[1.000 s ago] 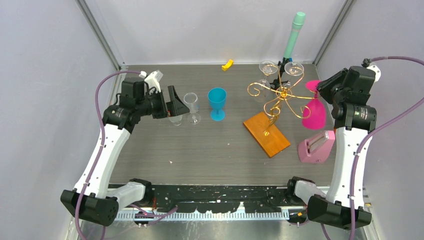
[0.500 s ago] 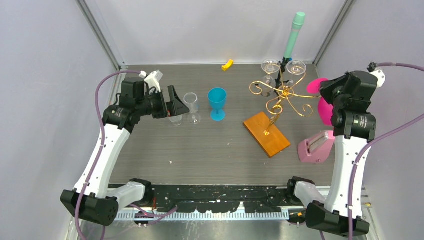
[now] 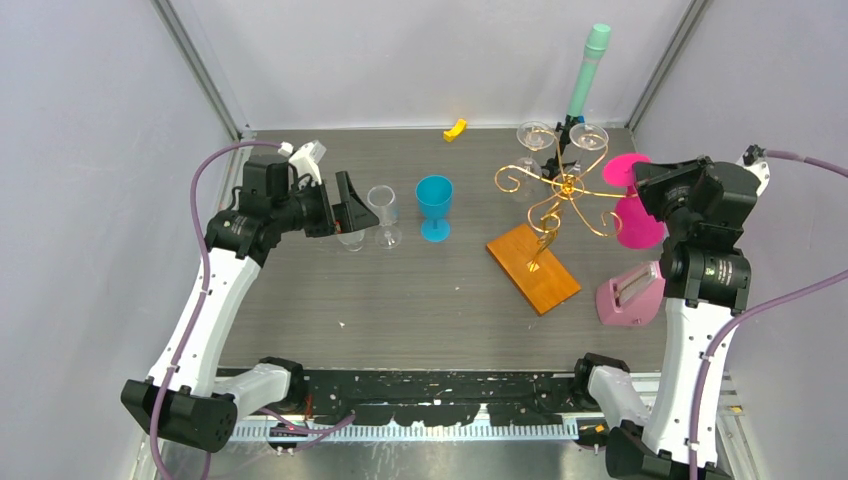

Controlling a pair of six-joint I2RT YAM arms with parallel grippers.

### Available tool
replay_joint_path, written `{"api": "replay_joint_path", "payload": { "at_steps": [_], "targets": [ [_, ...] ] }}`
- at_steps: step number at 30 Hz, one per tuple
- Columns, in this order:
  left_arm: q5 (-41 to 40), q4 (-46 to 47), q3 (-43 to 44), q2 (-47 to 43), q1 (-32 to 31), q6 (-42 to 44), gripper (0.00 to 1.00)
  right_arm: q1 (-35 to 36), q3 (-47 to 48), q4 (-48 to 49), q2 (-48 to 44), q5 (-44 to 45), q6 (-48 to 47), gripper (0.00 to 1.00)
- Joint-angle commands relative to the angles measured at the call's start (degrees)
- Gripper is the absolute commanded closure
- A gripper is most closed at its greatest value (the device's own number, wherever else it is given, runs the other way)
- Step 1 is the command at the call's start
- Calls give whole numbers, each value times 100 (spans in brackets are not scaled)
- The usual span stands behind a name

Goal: Take the wine glass off the wine glass rack

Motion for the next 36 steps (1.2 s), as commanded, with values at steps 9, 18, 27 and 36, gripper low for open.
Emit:
{"api": "replay_joint_path", "payload": {
  "at_steps": [9, 18, 27, 36],
  "targets": [
    [95, 153, 131, -34, 24, -7, 0, -22, -371, 898, 0, -736, 680, 100],
    [113, 162, 164, -4, 27, -17, 0, -17, -883, 2223, 161, -852, 1082, 100],
    [120, 219, 169, 48, 27, -69, 0, -19, -891, 2947, 342, -160, 717, 100],
    [122, 248, 230, 77, 27, -124, 0, -16, -678, 4164, 455, -433, 375, 100]
  ]
}}
